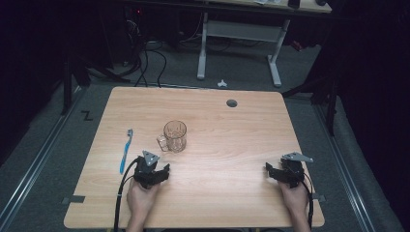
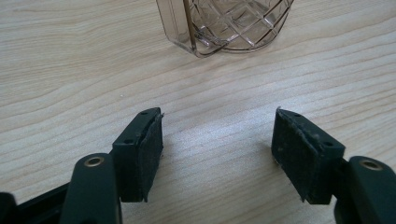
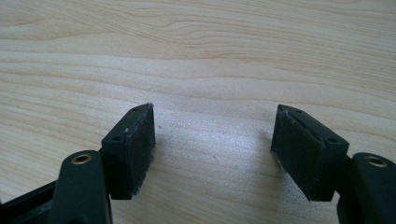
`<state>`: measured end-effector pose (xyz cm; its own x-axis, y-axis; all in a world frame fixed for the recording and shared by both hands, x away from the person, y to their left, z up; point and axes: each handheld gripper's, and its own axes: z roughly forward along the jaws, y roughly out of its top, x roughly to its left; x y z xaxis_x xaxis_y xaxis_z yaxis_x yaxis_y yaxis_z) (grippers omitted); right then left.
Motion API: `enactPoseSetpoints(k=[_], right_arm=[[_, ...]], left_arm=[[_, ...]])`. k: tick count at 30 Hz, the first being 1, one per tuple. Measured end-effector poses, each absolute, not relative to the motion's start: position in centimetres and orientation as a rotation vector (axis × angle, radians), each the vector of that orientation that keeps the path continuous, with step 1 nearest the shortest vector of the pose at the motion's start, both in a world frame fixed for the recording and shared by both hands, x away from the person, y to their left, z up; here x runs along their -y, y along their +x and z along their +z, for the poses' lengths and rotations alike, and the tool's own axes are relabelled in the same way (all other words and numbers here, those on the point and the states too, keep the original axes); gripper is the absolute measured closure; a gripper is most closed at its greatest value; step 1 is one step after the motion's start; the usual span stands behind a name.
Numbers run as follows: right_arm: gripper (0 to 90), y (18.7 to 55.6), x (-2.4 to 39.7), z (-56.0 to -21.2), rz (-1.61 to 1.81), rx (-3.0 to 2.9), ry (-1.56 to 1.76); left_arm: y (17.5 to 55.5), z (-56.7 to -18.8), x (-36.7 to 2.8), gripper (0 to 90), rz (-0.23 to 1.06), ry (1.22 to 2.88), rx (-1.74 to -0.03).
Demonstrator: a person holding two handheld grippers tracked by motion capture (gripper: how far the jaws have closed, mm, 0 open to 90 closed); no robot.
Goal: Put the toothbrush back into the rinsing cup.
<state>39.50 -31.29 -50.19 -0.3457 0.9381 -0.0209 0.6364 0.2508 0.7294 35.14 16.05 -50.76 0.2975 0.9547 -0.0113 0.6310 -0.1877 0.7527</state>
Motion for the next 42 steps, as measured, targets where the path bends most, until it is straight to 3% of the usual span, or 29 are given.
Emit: enactPoseSetpoints(k=[22, 29, 42], right_arm=[[30.5, 39.51, 31.32, -50.19, 0.878, -2.065, 1.438], [30.5, 39.52, 31.36, -50.19, 0.878, -2.063, 1.441], [30.5, 39.52, 31.39, -50.18, 0.88, -2.062, 1.443]], left_arm=[[35.04, -50.77, -15.99, 33.5, 0.626, 1.911, -1.409], [35.1, -50.78, -15.94, 28.3, 0.609, 1.932, -1.384], [35.14, -50.51, -16.09, 30.2, 0.583, 1.967, -1.37]])
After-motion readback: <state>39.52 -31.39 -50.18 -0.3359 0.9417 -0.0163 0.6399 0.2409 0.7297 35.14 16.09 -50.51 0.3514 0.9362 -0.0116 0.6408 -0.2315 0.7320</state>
